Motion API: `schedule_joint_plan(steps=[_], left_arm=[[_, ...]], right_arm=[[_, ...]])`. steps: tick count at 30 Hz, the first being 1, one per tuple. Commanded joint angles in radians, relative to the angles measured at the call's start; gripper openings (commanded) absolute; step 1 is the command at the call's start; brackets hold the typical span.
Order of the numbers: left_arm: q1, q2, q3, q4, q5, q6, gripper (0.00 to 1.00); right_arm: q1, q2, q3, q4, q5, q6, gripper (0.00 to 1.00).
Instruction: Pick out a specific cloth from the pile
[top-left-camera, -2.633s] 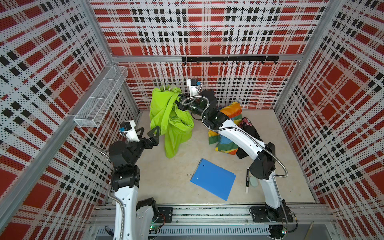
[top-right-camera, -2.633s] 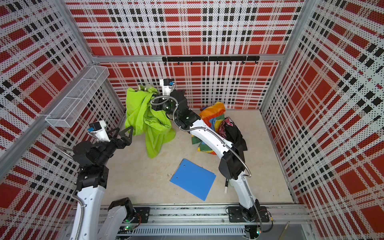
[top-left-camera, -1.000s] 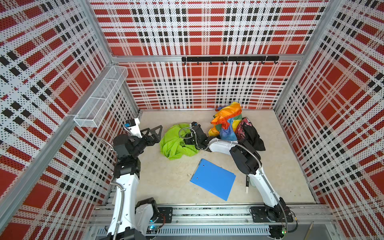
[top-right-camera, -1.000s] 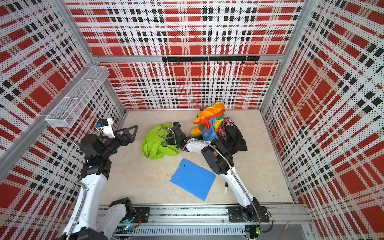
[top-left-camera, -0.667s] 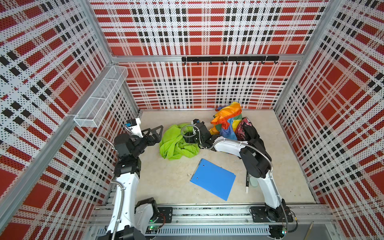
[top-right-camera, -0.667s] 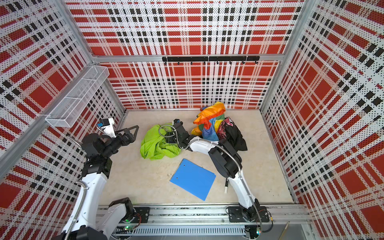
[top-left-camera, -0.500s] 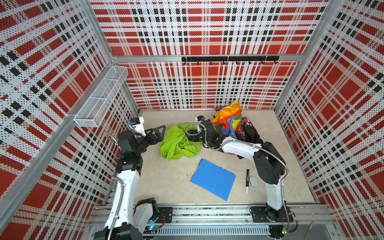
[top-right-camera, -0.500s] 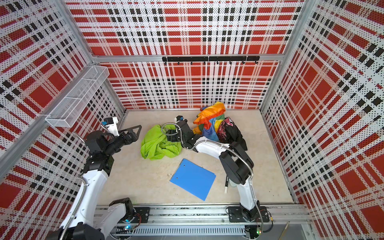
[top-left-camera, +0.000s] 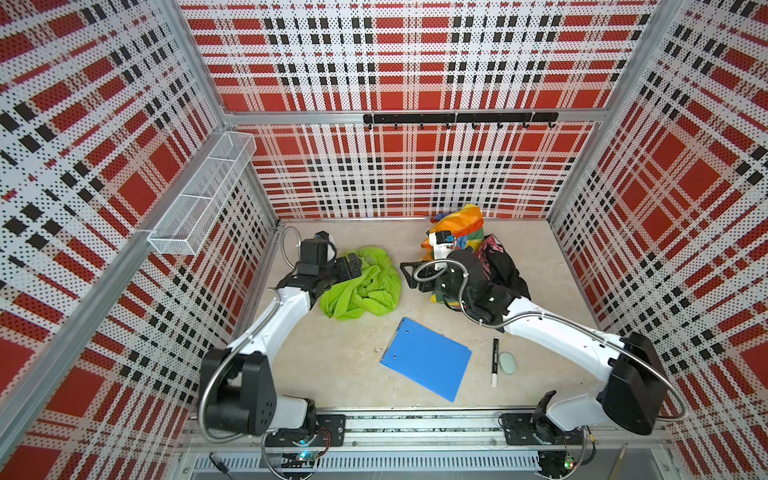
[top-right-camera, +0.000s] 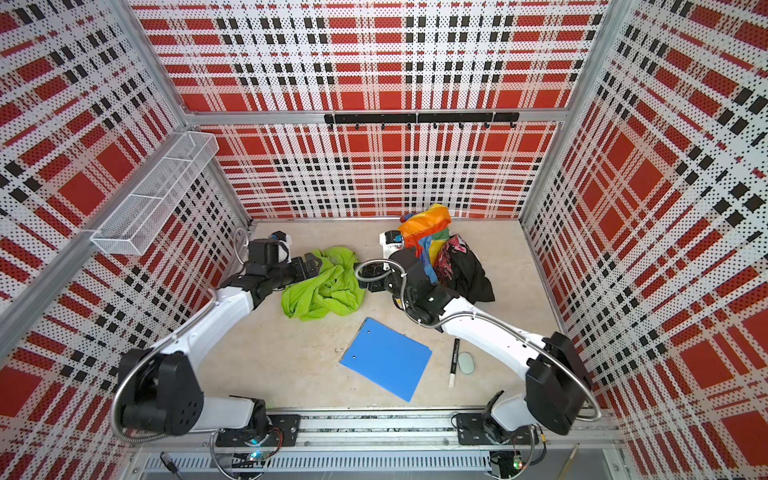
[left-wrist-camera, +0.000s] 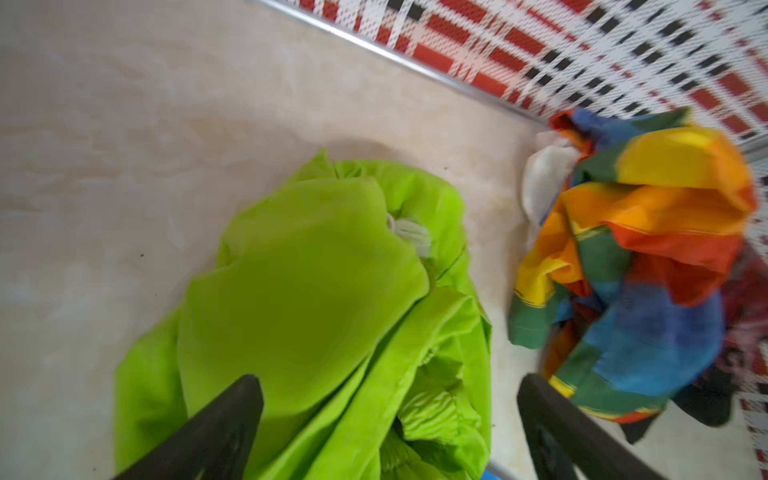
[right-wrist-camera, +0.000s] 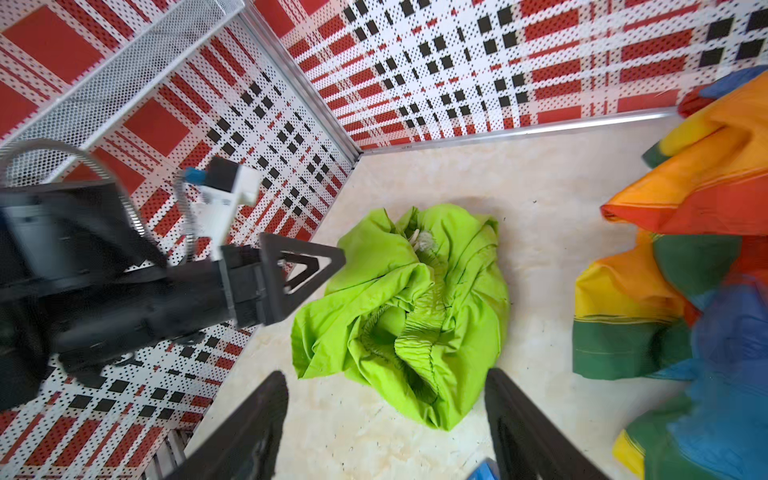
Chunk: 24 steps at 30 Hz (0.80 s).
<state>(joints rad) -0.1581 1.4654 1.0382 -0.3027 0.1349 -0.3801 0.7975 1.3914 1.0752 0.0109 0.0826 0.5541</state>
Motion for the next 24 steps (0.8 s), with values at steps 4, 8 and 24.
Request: schedule_joint_plan(steps=[4, 8, 24], left_arm=[[-0.125, 0.161, 0.138, -0.033, -0.121, -0.006, 0.99], [-0.179, 0.282, 0.180, -0.018, -0.138, -0.040, 0.99], [-0.199, 0.594, 0.309, -0.014, -0.198, -0.062, 0.97]], right_arm=[[0.006, -0.122, -0.058, -0.056, 0.124, -0.037, 0.81], [0.005, -0.189, -0.101, -0.072, 0.141, -0.039, 0.82], [0.006, -0.357, -0.153, -0.188, 0.152, -0.068, 0.91]])
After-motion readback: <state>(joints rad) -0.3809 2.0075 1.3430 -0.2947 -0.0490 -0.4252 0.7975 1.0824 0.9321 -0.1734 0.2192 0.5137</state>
